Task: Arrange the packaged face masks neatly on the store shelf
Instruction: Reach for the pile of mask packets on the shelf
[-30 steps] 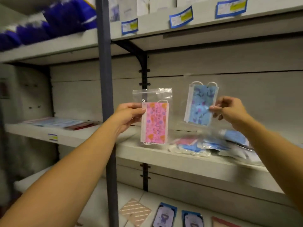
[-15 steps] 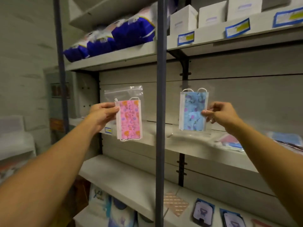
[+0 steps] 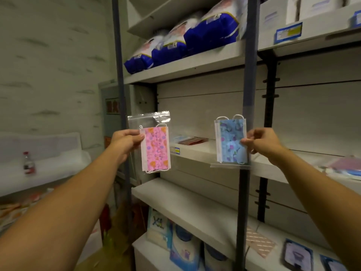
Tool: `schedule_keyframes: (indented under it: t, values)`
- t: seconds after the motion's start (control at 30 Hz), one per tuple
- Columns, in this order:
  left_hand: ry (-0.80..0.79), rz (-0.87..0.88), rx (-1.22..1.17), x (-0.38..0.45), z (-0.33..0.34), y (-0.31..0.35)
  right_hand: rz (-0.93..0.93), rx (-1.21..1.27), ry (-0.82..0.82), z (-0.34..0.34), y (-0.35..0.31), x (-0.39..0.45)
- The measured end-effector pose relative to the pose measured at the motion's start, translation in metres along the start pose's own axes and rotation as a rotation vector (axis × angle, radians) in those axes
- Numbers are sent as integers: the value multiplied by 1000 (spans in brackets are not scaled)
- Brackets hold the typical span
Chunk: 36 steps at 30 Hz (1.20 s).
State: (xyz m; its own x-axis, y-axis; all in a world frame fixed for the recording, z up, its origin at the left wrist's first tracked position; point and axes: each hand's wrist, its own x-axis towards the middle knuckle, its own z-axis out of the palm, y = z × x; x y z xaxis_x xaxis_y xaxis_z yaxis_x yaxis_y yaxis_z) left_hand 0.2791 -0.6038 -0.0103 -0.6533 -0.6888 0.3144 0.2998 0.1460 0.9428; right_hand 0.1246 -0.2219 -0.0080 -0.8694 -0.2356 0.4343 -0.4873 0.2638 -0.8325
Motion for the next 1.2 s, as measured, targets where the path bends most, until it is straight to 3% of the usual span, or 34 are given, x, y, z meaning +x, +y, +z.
schedule_keyframes:
  t: [0.37, 0.83, 1.2]
  values:
    - [38, 36, 112, 67, -44, -28, 40, -16, -95, 97, 0, 50]
    - [18, 24, 159, 210, -35, -55, 49, 133, -31, 159, 19, 186]
    - [51, 5, 157, 286, -48, -85, 88, 156, -15, 207, 34, 247]
